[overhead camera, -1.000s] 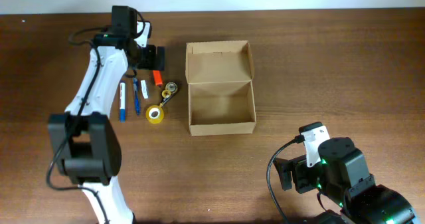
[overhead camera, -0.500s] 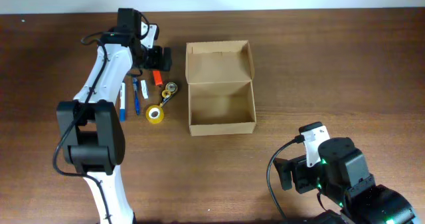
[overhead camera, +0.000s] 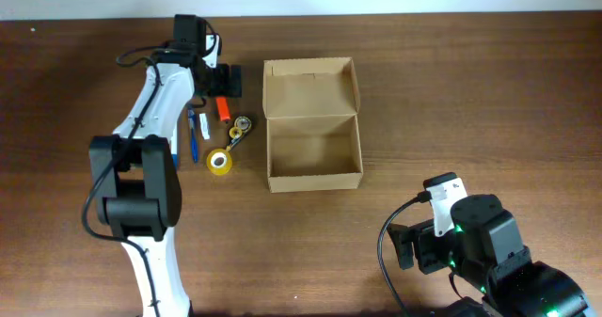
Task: Pack container
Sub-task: 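Lower the left gripper and grasp the red stapler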
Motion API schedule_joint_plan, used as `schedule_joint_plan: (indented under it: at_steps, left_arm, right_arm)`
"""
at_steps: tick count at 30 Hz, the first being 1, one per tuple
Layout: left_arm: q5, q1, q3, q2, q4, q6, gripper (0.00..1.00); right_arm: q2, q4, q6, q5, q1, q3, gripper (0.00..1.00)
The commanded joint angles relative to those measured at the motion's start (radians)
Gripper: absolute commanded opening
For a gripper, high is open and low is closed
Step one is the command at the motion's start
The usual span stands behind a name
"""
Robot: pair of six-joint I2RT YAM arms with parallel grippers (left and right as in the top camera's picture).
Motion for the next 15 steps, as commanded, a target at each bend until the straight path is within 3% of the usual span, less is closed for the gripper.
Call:
schedule_joint_plan:
  at_steps: [1,8,15]
  left_arm:
    - [-0.03,-0.006,0.021,0.018,0.013,-0.035,0.99]
    - [-0.026,-0.006,0.021,0.07,0.025,-0.068,1.0]
    - [-0.026,-0.006,0.021,0.087,0.024,-0.068,0.93]
  right_arm:
    - [0.0,0.003,-0.004,-0.005,0.006,-0.003,0.99]
    - [0.0,0.003,-0.004,-0.005,0.006,-0.003,0.99]
    - [0.0,0.002,-0.004,-0.005,0.006,-0.003,0.99]
